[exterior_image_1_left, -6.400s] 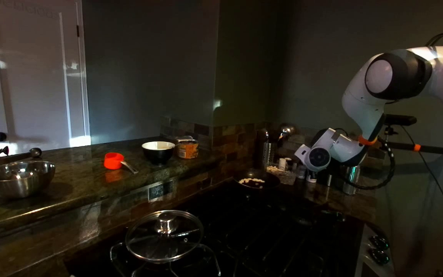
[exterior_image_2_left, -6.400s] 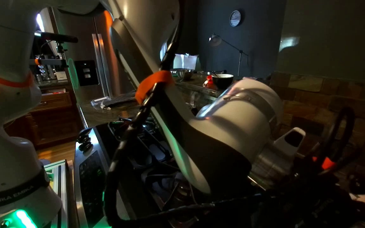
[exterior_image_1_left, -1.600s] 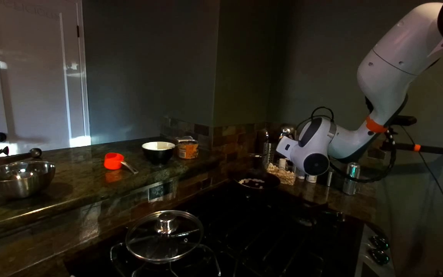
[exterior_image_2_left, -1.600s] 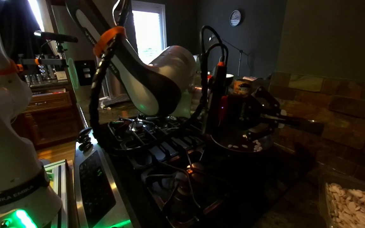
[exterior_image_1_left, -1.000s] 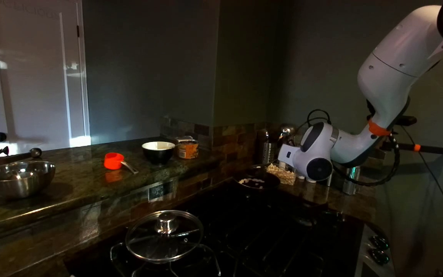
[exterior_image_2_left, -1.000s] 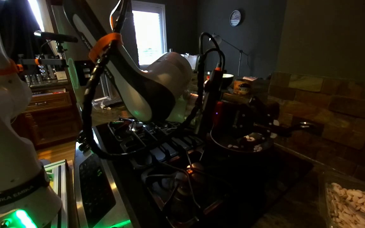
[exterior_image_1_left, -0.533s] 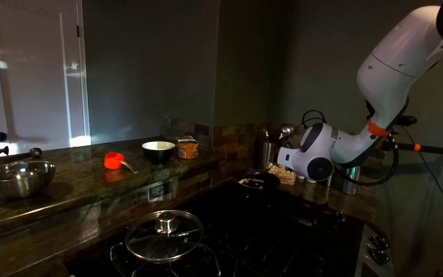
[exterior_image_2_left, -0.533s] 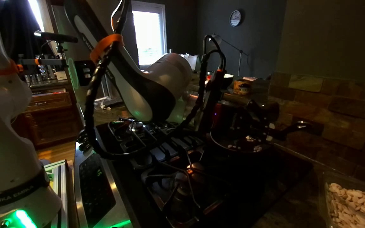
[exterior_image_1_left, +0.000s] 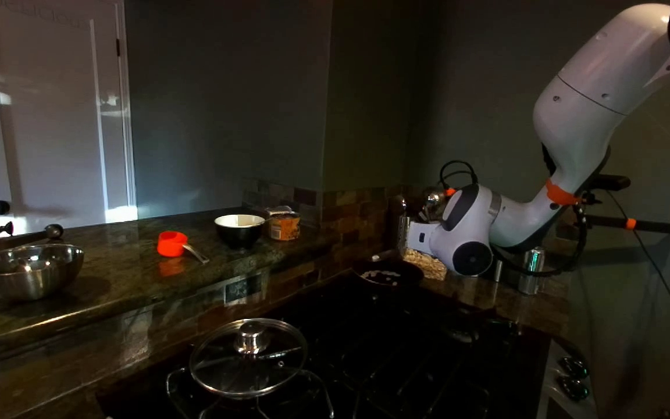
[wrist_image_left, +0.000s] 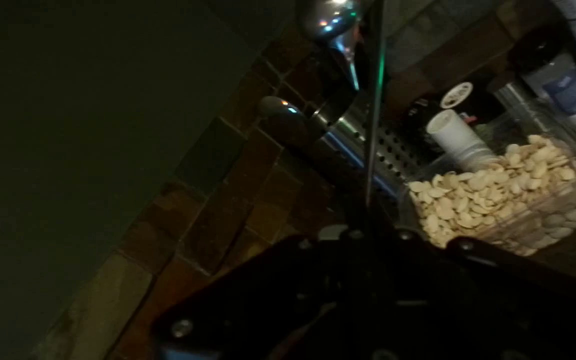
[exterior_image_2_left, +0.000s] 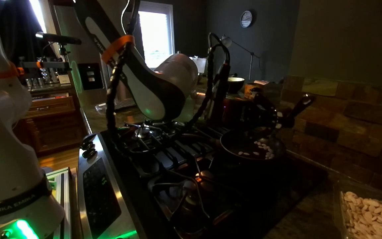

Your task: Scoop the white chocolate pellets into the pan

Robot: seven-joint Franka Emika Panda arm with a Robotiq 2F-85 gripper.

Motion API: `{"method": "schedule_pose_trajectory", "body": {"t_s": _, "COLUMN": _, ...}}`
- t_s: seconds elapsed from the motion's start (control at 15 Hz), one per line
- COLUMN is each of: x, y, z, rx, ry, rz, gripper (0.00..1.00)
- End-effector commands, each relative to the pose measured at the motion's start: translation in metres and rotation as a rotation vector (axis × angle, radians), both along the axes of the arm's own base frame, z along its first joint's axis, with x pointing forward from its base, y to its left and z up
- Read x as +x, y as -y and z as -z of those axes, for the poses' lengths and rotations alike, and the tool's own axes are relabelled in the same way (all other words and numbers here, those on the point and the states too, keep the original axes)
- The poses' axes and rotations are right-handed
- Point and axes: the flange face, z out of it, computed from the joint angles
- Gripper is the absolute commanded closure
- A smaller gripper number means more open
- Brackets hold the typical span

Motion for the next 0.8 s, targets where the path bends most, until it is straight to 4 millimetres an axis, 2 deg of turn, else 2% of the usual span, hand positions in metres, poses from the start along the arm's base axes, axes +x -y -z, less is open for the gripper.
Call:
{"method": "schedule_pose_trajectory", "body": {"t_s": 0.0, "x": 0.016, "y": -0.033, "z": -0.025, "rx": -0.111, "ry": 0.039, "rz": -0.058, "gripper": 0.99}}
{"method": "schedule_pose_trajectory", "body": {"t_s": 0.2, "x": 0.018, "y": -0.045, "z": -0.037, "rx": -0.239, "ry": -0.053, "rz": -0.067, "gripper": 0.99}}
{"method": "schedule_pose_trajectory", "body": {"t_s": 0.47, "x": 0.01, "y": -0.026, "z": -0.043, "rx": -0.341, "ry": -0.189, "rz": -0.002, "gripper": 0.99}}
{"method": "schedule_pose_trajectory", "body": {"t_s": 0.73, "x": 0.003, "y": -0.016, "z": -0.045, "rx": -0.385, "ry": -0.289, "rz": 0.004, "gripper": 0.99}}
